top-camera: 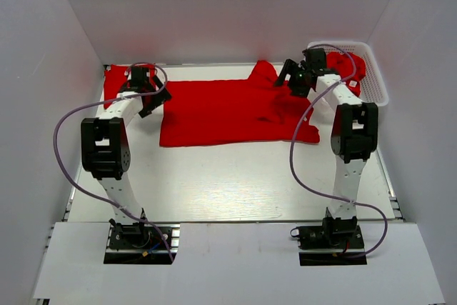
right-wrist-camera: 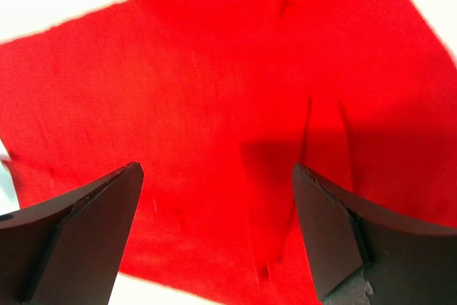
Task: Fold and stack the t-shirts
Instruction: Fold the flattened tshirt in 1/3 of the way
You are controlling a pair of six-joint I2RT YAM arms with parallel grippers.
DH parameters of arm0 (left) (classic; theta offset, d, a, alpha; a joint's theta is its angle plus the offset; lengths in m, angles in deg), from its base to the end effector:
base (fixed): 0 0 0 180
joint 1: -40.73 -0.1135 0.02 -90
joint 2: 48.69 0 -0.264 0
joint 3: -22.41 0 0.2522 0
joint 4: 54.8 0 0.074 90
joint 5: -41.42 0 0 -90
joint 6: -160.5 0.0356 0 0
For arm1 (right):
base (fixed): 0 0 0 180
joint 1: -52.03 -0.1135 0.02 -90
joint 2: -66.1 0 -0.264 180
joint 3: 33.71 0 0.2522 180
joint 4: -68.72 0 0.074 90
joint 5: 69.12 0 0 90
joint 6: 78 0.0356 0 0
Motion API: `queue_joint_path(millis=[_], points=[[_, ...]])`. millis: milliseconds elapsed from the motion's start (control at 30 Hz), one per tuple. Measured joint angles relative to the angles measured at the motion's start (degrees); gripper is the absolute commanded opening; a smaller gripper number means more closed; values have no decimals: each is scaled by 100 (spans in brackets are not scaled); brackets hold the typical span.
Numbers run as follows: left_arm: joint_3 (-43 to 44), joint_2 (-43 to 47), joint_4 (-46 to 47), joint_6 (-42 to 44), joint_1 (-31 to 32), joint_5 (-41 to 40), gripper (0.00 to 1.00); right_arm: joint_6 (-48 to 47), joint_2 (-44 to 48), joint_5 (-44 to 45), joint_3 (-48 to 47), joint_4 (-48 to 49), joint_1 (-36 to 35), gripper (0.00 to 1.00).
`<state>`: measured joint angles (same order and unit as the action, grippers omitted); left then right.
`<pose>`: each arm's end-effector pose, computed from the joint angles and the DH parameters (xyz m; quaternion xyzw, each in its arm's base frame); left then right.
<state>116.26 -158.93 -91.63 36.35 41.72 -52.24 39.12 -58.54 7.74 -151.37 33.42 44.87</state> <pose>0.4188 -0.0050 0.2023 -0.2803 0.9061 -0.0663 0.3098 0.4959 0.0704 0.2269 0.1119 0.9028 0.2184 0.3532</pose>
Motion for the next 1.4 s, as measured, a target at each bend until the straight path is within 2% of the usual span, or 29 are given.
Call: queue_joint_path(millis=[233,333,600,733,933,1067,1200,1300,1400], points=[[-693,852,433,140,146,538,100,-293,1585,-72,2153,181,-125,90],[-918,820,599,223,330,887,100,-289,2031,-52,2922,264,-133,90],[-1510,396,820,306,787,1493,100,-157,2090,-87,4116,774,39,90],[-1709,490,1025,310,769,1513,100,44,2243,-372,4535,1449,297,90],[-2524,1043,1486,321,761,1504,100,291,2951,-686,5707,2459,496,90],[-3051,1567,1370,319,778,1502,100,363,3945,-590,6677,2393,476,90],[-3493,2247,695,321,833,1456,100,269,5084,-470,7377,1751,448,90],[-3670,2804,-4,337,863,1252,100,-52,5482,-348,7333,1102,358,90],[-3617,3226,-271,393,863,1047,100,-424,5525,-190,6942,656,140,90]])
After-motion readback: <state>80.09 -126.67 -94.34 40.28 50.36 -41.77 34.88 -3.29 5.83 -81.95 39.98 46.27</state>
